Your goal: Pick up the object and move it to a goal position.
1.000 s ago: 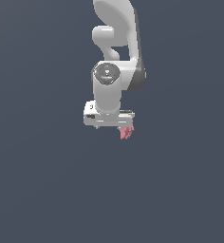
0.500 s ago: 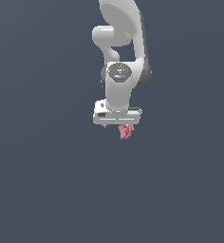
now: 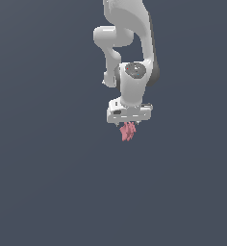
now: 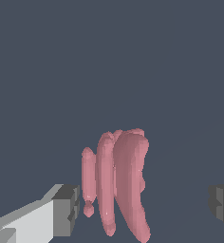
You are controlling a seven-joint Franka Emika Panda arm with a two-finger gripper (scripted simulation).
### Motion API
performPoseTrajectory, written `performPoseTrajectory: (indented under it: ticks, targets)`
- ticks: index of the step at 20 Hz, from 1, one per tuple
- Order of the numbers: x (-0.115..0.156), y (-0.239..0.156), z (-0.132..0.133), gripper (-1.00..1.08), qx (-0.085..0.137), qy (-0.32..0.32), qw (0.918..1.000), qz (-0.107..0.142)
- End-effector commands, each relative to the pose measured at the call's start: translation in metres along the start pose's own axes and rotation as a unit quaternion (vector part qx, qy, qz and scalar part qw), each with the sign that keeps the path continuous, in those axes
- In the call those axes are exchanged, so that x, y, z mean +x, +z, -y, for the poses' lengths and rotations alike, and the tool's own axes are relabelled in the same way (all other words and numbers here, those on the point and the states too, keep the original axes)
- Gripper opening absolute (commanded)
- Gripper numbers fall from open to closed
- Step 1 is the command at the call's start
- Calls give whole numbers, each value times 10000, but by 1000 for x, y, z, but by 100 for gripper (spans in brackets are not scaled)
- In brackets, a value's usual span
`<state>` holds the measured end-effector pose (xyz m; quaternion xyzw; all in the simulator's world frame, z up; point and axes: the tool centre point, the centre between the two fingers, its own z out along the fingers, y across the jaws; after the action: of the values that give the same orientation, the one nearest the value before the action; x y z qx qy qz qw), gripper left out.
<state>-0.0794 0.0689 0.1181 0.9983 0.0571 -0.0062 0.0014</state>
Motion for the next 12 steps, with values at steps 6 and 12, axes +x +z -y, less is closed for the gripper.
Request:
performPoseTrajectory:
  ticks: [6, 12]
  targets:
    - [-9, 4, 13, 100, 10, -121, 9999, -63]
    - [-8, 12, 12, 100, 9, -113, 9999, -55]
